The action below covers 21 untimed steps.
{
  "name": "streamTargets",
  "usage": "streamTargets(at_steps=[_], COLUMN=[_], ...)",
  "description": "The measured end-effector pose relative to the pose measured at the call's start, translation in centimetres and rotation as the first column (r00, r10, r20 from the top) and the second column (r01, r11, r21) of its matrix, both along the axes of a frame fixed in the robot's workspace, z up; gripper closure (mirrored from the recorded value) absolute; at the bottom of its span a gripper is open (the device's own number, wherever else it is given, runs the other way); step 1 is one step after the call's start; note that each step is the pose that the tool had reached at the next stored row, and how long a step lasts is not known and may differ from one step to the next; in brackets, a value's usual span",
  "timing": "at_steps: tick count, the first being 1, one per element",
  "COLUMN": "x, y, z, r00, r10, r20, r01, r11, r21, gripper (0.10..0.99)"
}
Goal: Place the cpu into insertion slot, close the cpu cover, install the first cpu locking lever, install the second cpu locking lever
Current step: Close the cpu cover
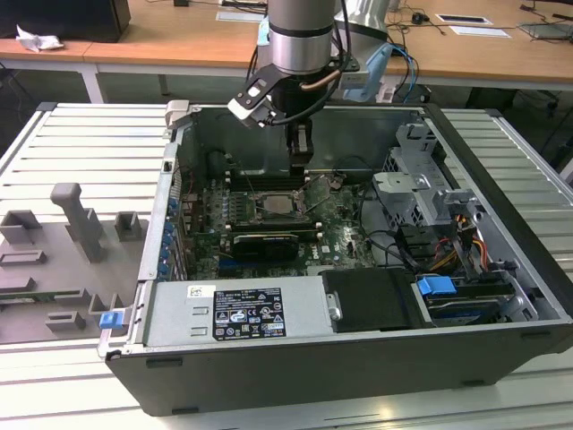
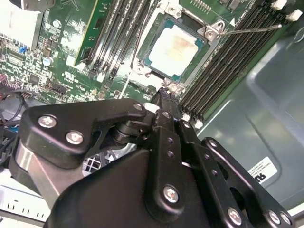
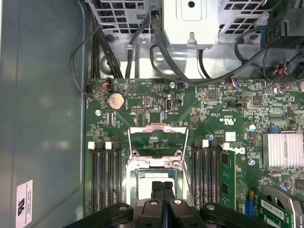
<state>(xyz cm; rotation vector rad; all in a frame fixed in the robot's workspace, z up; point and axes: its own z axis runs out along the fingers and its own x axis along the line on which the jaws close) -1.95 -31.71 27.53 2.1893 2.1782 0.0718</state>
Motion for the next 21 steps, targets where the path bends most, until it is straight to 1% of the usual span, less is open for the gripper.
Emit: streamTargets(at_steps=[2,4,6,14,16,18,20,21], x=[0.49,0.74,1.26,2.54,3.19,4.23,4.73,5.1], y=[0.0,0.0,0.0,0.0,0.0,0.0,0.0,0.0], z=[0.0,0.0,-0.01,-0.02,-0.01,-0.03,-0.04,-0.04], r00=[1.0,1.0,1.0,1.0,1.0,1.0,1.0,1.0], r10=[0.0,0.0,0.0,0.0,0.0,0.0,0.0,0.0], r20=[0.0,0.0,-0.0006,-0.0016,-0.0021,-0.0029,-0.0038,-0.0055], r01=[0.0,0.0,0.0,0.0,0.0,0.0,0.0,0.0], r11=[1.0,1.0,1.0,1.0,1.0,1.0,1.0,1.0], r21=[0.0,0.0,0.0,0.0,0.0,0.0,0.0,0.0], gripper=[0.98,0.98,0.98,0.98,0.98,0.98,0.98,0.98])
